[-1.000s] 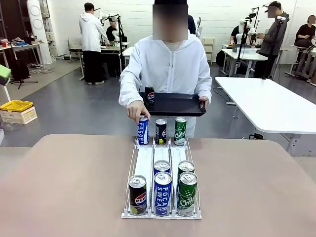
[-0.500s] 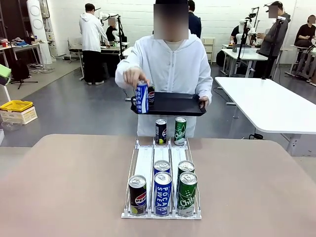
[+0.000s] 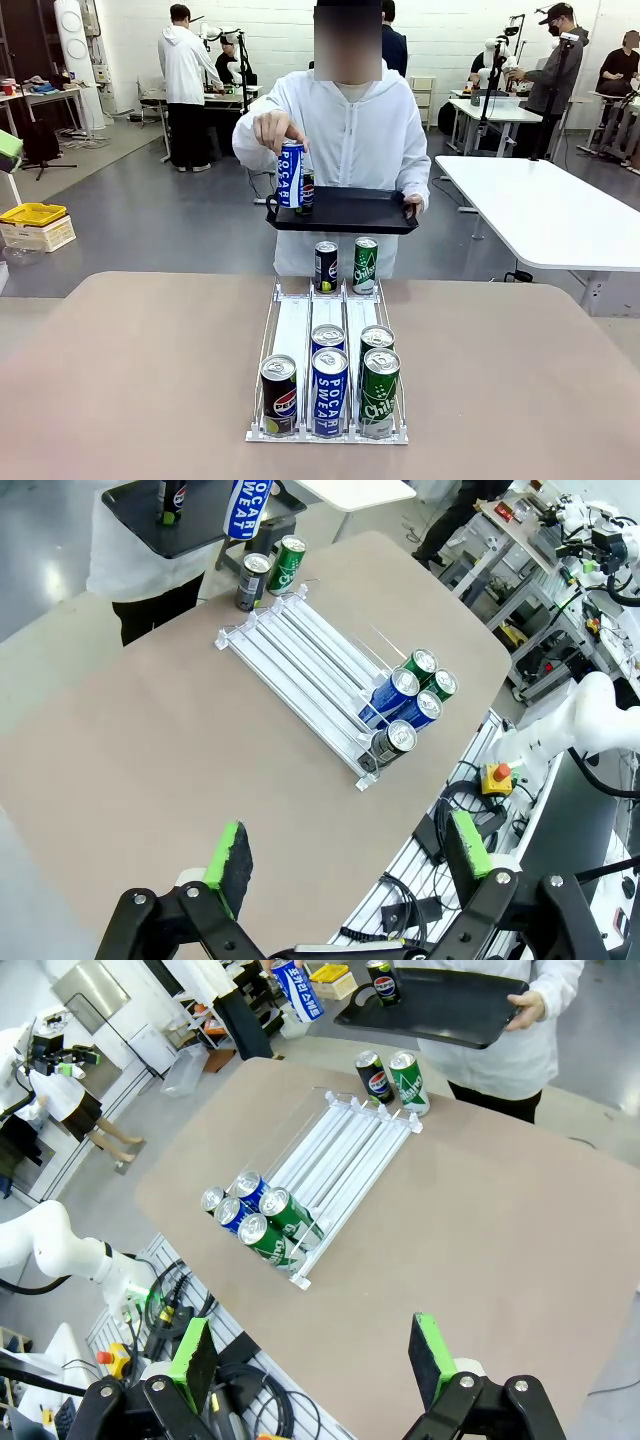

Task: Retrieve and hand over the desired beverage to the person.
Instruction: Pick up another can of the same type that the person held from the Automatic Can Dispenser.

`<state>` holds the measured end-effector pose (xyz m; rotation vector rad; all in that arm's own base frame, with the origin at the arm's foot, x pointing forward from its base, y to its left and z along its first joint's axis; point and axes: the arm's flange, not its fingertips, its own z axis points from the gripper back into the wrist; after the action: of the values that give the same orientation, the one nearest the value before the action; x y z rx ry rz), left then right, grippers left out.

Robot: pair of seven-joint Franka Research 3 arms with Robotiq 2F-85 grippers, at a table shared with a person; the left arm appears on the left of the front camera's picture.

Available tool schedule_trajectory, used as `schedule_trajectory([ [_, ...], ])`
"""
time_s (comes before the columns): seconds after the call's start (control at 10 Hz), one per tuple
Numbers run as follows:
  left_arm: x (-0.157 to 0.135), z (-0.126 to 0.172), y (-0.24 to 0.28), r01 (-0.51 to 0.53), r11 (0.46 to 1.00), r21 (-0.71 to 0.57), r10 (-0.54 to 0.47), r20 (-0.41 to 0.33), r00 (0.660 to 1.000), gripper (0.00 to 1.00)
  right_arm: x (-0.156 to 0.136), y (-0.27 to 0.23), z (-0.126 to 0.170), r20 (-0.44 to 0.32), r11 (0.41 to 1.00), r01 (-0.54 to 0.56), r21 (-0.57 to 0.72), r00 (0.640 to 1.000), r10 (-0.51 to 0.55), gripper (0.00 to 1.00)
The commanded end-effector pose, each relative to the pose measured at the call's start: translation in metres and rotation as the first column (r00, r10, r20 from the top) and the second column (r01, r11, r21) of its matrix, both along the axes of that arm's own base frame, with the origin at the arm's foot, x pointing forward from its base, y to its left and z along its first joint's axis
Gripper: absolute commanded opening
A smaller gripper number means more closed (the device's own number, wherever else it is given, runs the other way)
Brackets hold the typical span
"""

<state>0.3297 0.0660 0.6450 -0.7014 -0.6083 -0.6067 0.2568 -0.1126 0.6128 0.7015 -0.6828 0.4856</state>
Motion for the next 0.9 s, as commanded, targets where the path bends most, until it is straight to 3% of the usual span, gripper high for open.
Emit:
schedule_trajectory([
  [0.0,0.0008,-0.0022,0.0015,0.021,1.0,-0.012,-0.021,0.021,1.0,1.0,0.0008,0.0014,-0.0006,0.017,1.0,-0.018,0.021,1.0,0.018,1.0],
  [0.8,0.0008,-0.0022,0.0015,0.021,1.0,-0.012,-0.021,0.021,1.0,1.0,0.0008,0.0014,-0.0006,0.017,1.0,-0.018,0.021,1.0,0.018,1.0],
])
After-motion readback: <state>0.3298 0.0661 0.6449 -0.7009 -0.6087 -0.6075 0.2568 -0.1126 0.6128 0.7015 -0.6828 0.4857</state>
